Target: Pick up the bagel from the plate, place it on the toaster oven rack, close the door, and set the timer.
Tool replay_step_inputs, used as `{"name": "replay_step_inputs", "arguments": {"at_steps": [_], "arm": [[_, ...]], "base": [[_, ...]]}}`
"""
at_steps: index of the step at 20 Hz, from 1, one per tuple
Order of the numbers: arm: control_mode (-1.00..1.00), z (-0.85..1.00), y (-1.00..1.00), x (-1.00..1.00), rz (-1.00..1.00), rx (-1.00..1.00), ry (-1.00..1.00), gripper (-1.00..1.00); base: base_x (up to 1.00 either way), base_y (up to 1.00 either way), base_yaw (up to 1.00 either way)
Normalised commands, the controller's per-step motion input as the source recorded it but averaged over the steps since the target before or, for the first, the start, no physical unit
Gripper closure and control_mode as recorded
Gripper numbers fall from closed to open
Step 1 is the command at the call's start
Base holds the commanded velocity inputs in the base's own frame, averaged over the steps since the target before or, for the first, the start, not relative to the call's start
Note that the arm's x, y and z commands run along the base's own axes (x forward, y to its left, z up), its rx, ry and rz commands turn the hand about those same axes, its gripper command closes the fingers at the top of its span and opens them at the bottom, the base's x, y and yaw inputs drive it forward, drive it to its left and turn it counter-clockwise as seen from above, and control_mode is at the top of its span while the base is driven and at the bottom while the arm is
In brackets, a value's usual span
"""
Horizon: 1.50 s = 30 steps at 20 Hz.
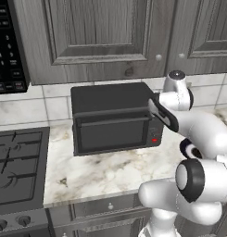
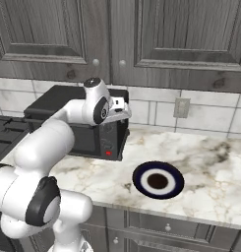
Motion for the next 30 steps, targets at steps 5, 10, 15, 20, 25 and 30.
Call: {"name": "replay_step_inputs", "arguments": {"at_steps": [5,10,15,20,25,30], "arm": [[-1.0,-0.57,-0.24,0.19,-0.06,0.18,0.06,-1.0],[-1.0,-0.65,-0.07,-0.4,-0.07,0.16,0.0,-1.0],[-1.0,-0.06,-0.04,-0.39,-0.08,0.23,0.0,-1.0],[-1.0,-0.08,-0.01,-0.23,-0.1,0.22,0.0,-1.0],[-1.0,-0.23,-0.1,0.02,-0.1,0.16,0.0,-1.0],[-1.0,-0.32,-0.06,0.11,-0.09,0.16,0.01,-1.0]], "base": [[0.0,0.0,0.0],[0.0,0.0,0.0],[0.0,0.0,0.0],[0.0,0.0,0.0],[0.0,0.0,0.0],[0.0,0.0,0.0]]}}
